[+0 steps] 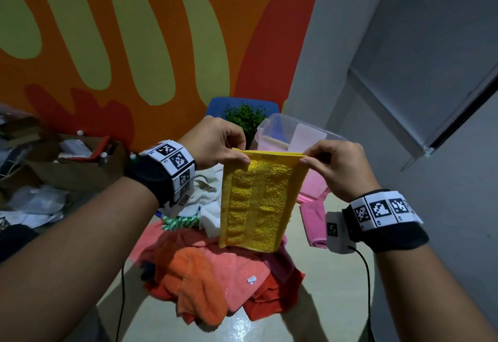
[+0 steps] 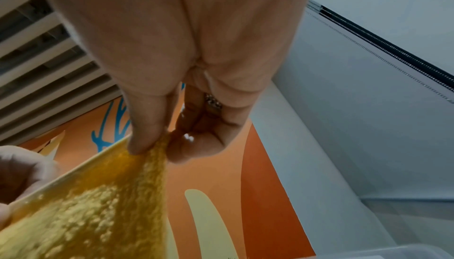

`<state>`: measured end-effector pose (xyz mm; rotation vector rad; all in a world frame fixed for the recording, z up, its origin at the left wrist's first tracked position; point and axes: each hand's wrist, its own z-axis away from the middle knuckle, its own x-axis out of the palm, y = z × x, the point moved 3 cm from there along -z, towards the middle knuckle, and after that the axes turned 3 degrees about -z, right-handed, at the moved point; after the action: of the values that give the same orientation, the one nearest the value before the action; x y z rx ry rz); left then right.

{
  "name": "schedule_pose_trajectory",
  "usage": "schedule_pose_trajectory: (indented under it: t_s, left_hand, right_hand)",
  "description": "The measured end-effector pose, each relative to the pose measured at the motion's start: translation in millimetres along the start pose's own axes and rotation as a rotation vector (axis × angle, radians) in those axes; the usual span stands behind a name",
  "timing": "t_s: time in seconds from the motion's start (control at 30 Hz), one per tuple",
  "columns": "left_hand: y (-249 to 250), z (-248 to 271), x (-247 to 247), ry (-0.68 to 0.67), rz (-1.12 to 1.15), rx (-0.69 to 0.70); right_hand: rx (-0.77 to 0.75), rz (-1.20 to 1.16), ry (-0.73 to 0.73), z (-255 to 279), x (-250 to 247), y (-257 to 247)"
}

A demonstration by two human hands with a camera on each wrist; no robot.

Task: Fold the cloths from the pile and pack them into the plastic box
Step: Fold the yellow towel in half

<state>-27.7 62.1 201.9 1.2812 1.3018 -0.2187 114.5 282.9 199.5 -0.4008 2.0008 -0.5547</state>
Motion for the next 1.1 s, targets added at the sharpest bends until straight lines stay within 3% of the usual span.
schedule_pose_trajectory:
  t_s: [0.2,0.33,0.43,0.53,0.67,0.83,0.93,1.1]
  left_hand:
    - [2.0,-0.3,-8.0,0.075,-0.027,-0.025]
    - [0.6,0.5,-8.9,0.114,0.04,-0.056]
    - [2.2,4.8,-7.6,0.103,0.032,-0.08]
    - [-0.3,12.0,-4.6,0.05,0.199,-0.125]
    - [-5.5,26.0,7.9,-0.075,0.344,-0.164]
    - [-11.6,29.2,11.9,0.062,0.595,-0.2]
    - [-34.9,20.3,39.3,0.061,0.554,-0.254]
    - [-91.8,18.6,119.2,0.103,0.413,-0.471]
  right_hand:
    - [0.042,-0.052,0.071,-3.1,0.1,1.7]
    - [0.103,-0.094,0.036,-0.6,1.5,3.8]
    - [0.143,-0.265,0.001,5.6,6.5,3.4]
    - [0.193,-0.456,0.007,17.2,18.0,7.2]
    - [0.232,-0.533,0.046,36.3,30.4,16.0]
    - [0.222,-0.644,0.134,41.6,21.0,17.8]
    - [0.282,-0.611,0.038,30.5,39.5,35.2]
    - [0.452,-0.336,-0.176,24.1,107.9,94.0]
